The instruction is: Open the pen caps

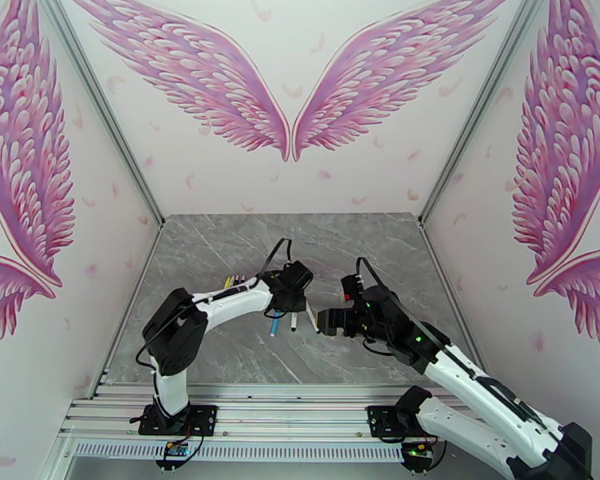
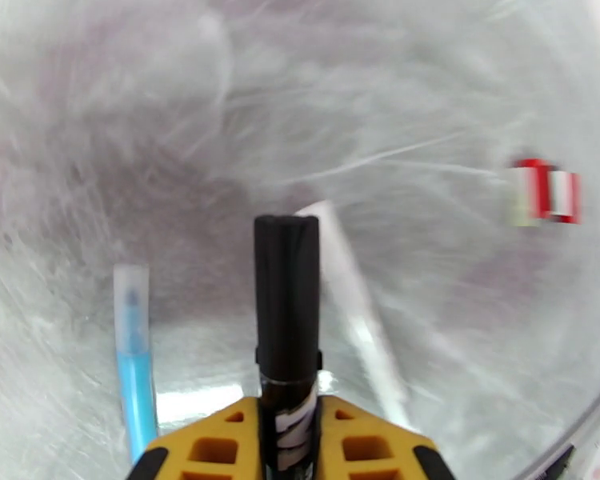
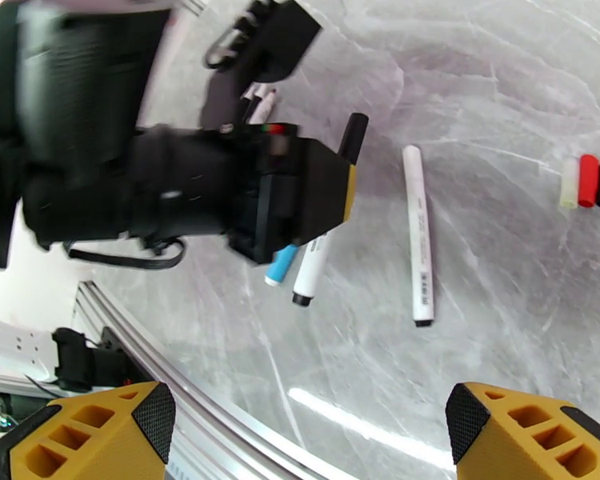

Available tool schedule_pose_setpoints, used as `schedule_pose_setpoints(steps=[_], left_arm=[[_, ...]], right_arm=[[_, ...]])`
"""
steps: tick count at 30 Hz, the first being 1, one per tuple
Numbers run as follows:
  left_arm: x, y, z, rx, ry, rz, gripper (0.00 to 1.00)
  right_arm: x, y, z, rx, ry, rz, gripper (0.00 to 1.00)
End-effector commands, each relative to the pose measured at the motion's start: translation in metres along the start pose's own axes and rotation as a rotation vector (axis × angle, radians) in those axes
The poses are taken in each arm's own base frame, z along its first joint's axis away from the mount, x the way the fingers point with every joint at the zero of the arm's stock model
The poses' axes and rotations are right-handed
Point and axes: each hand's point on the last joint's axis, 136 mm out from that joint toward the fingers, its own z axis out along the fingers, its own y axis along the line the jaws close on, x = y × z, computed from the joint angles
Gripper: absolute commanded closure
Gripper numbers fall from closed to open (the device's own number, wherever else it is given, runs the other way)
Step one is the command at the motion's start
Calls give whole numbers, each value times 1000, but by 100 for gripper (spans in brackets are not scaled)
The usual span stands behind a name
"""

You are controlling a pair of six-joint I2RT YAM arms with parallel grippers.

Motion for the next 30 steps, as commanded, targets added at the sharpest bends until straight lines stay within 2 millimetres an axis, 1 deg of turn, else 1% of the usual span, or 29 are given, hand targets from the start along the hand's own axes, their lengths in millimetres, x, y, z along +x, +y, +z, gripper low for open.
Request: schedule_pose_setpoints(steps=[1, 5, 11, 13, 18, 23, 30], left_arm=[[-13, -19, -18, 162, -66, 84, 82], [-14, -24, -37, 300, -116, 149, 83], [-11, -33, -67, 521, -191, 249, 83], [-7, -36, -77, 567, -209, 289, 83], [3, -42, -100, 650, -243, 369, 84], [14, -47, -112, 697, -242, 420, 86], [24, -57, -116, 722, -222, 472, 85]], right_arm=[[-20, 22, -4, -89, -37, 54, 10], [-30, 21, 2, -105, -45, 97, 17], [-52, 31, 4, -136, -65, 126, 25], [-57, 35, 7, -141, -54, 127, 26], [-68, 37, 19, -124, -37, 137, 32], [-73, 39, 30, -113, -7, 134, 36], [-73, 43, 42, -120, 32, 126, 40]])
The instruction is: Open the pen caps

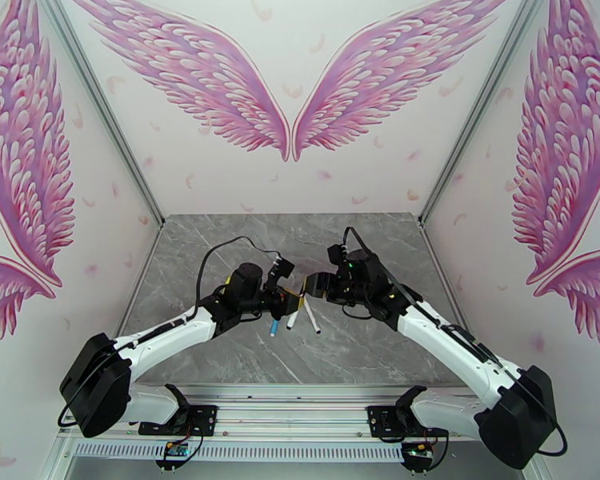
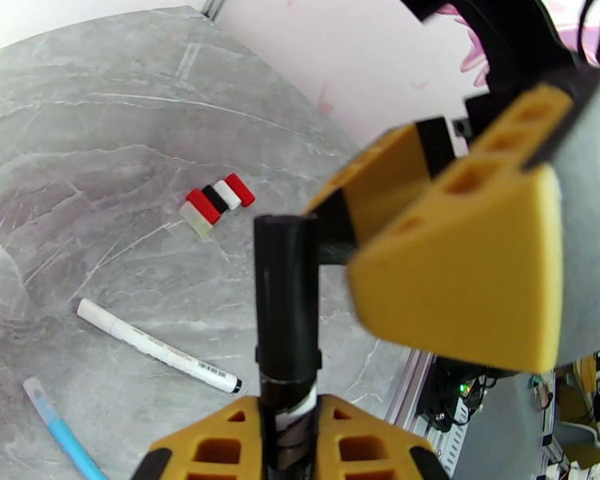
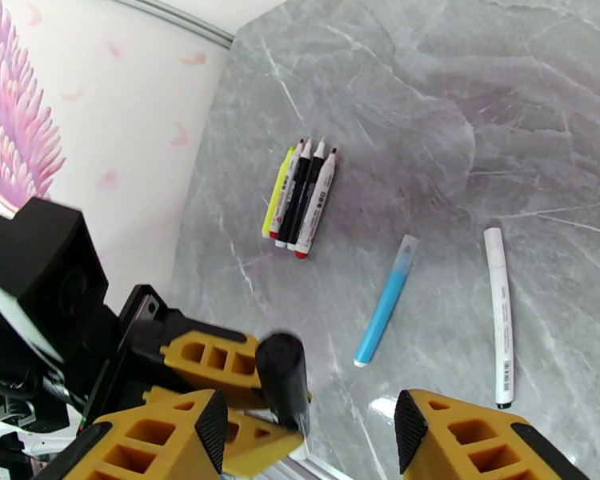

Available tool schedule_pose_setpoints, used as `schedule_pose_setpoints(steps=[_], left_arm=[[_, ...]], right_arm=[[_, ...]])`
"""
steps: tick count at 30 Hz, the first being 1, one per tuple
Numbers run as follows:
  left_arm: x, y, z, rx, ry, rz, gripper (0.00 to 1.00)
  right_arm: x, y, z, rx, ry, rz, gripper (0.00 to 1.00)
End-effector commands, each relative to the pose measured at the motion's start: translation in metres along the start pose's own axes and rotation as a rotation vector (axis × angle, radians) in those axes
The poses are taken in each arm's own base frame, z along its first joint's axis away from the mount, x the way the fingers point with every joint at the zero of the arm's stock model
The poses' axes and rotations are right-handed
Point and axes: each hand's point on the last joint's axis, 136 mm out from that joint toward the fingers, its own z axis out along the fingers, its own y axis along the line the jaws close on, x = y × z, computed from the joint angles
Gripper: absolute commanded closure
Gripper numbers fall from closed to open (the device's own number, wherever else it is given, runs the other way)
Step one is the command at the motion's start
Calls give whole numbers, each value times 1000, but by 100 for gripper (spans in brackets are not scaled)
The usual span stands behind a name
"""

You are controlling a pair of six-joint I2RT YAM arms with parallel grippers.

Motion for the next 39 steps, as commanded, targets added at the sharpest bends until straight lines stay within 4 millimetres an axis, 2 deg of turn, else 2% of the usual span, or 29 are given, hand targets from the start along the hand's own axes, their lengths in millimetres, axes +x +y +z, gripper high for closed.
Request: schedule_pose_setpoints(steps=[1, 8, 12, 16, 23, 32, 39], left_arm=[[-1, -14, -3, 42, 0, 53, 85], [-4, -14, 1, 24, -8, 56, 91], [-4, -16, 3, 29, -9, 58, 92], [-1, -17, 3, 32, 5, 65, 92], [6, -15, 6, 30, 22, 65, 93], [6, -17, 7, 37, 23, 56, 92], [11, -19, 14, 60, 31, 32, 73]], right_arm=[[-4, 12, 1, -27, 10, -16, 41], [5, 12, 11, -29, 38, -8, 50], [10, 11, 17, -23, 45, -6, 58], [11, 10, 17, -14, 39, -12, 65], [10, 8, 15, 4, 31, -21, 71], [10, 6, 15, 18, 24, -28, 82], [10, 15, 15, -14, 20, -31, 88]])
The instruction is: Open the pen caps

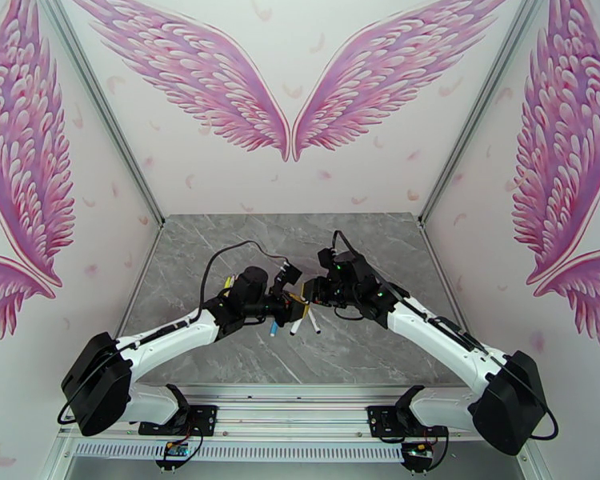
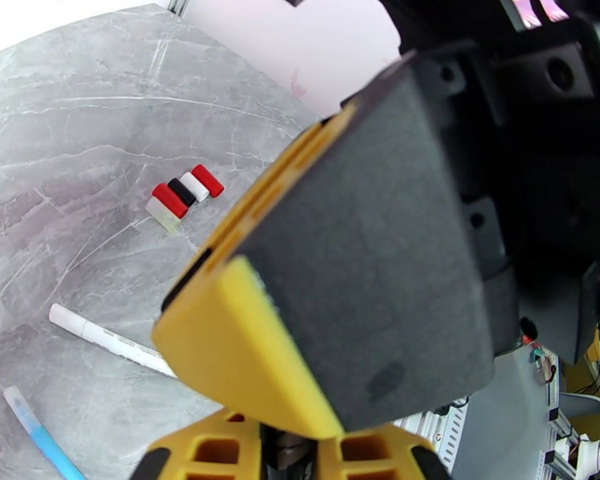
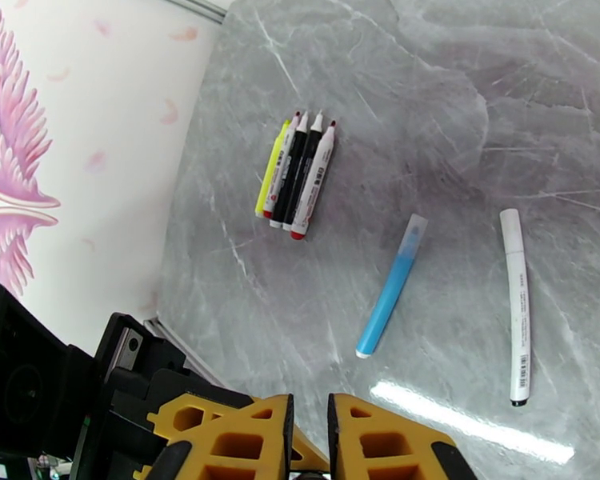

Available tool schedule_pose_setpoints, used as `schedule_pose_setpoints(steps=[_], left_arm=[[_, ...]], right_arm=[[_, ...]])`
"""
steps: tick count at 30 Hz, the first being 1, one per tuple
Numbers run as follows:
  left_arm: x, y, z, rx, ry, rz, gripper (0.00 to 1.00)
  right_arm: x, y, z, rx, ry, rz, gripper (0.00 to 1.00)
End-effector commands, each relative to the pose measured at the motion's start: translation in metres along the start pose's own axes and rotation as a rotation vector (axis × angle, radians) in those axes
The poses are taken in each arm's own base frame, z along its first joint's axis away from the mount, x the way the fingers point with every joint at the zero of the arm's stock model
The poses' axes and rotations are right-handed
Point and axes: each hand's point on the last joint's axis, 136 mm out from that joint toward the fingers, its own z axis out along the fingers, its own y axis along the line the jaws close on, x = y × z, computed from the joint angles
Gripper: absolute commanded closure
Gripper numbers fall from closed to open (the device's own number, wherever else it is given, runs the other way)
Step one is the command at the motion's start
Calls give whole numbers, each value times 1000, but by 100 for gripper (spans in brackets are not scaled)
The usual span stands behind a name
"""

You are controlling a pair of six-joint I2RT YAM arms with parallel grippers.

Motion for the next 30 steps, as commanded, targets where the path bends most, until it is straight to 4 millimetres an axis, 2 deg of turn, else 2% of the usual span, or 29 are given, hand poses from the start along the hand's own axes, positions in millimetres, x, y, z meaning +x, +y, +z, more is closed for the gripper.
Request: schedule_pose_setpoints(steps=[1, 4, 6, 16, 21, 25, 30], left_arm=[[2, -6, 7, 29, 6, -11, 70], [3, -5, 8, 31, 0, -20, 65], [2, -4, 8, 28, -3, -23, 67], [4, -3, 3, 15, -12, -27, 97], [7, -10, -8, 58, -32, -18, 100], [7, -23, -20, 115, -33, 9, 100], [12, -35, -26, 166, 14, 28, 100]], right_arm=[[-7, 16, -4, -43, -29, -25, 88], [-6, 21, -4, -68, -23, -18, 88], [-6, 23, -3, -80, -21, -14, 88], [-11, 10, -8, -18, -73, 12, 90], [-17, 20, -18, -55, -94, -41, 90], [-21, 41, -30, -163, -110, -106, 90], [-26, 62, -46, -250, -139, -185, 89]])
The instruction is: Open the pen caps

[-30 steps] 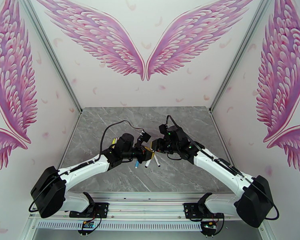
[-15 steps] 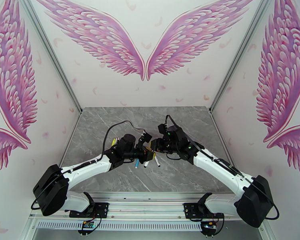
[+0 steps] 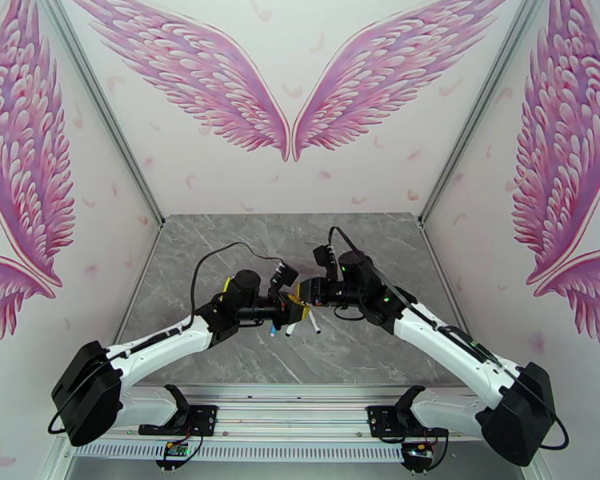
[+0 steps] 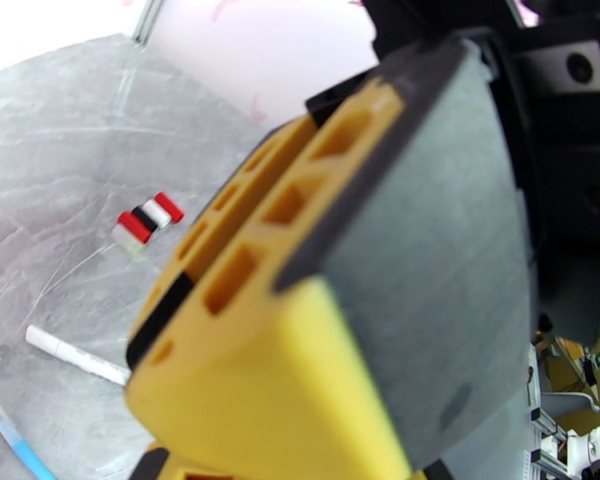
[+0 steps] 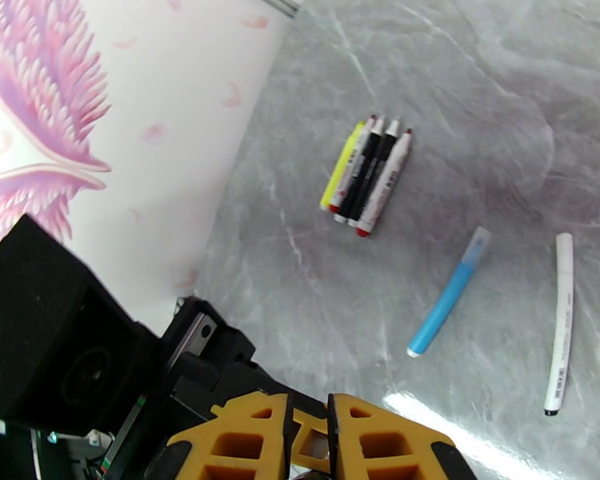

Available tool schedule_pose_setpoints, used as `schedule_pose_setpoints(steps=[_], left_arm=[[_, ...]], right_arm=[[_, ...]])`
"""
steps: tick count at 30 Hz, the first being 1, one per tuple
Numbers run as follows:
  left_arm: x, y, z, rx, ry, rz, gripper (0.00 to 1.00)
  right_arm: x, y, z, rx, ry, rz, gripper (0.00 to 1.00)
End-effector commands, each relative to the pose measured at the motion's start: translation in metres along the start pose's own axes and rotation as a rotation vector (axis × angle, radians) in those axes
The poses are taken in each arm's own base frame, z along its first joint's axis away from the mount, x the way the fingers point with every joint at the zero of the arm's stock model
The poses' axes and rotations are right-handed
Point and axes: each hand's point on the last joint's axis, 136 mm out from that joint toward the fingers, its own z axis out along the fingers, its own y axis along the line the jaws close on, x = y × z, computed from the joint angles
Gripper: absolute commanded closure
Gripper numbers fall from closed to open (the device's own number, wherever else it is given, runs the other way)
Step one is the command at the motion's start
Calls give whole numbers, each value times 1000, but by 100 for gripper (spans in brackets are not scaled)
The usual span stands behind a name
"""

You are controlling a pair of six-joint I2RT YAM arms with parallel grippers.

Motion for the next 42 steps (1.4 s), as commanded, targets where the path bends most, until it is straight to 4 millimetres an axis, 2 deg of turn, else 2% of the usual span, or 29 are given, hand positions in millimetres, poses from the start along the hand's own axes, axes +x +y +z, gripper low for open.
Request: schedule_pose_setpoints(steps=[1, 4, 11, 14, 22, 25, 29, 32, 38, 42], left_arm=[[21, -8, -8, 40, 89, -3, 100], [23, 0, -7, -18, 92, 3, 99], [28, 11, 5, -196, 101, 69, 100], [32, 13, 8, -273, 124, 109, 100], [44, -4, 22, -227, 163, 128, 100], [44, -14, 24, -149, 161, 93, 100], [34, -16, 16, -110, 119, 63, 100], [24, -8, 6, -127, 78, 25, 100], [8, 15, -17, -173, -17, -76, 100], [4, 23, -29, -208, -39, -107, 100]], right_arm=[[-31, 18, -21, -60, -128, -76, 89], [-37, 14, -25, -19, -151, -44, 89], [-50, -32, -39, 255, -247, 75, 89], [-51, -43, -45, 326, -272, 98, 90], [-54, -52, -53, 362, -305, 119, 91], [-55, -45, -52, 297, -315, 90, 91], [-51, -40, -50, 244, -277, 40, 89], [-42, -41, -48, 231, -209, -9, 88], [-19, -89, -61, 441, -84, -50, 87], [-12, -120, -68, 524, -28, -22, 84]])
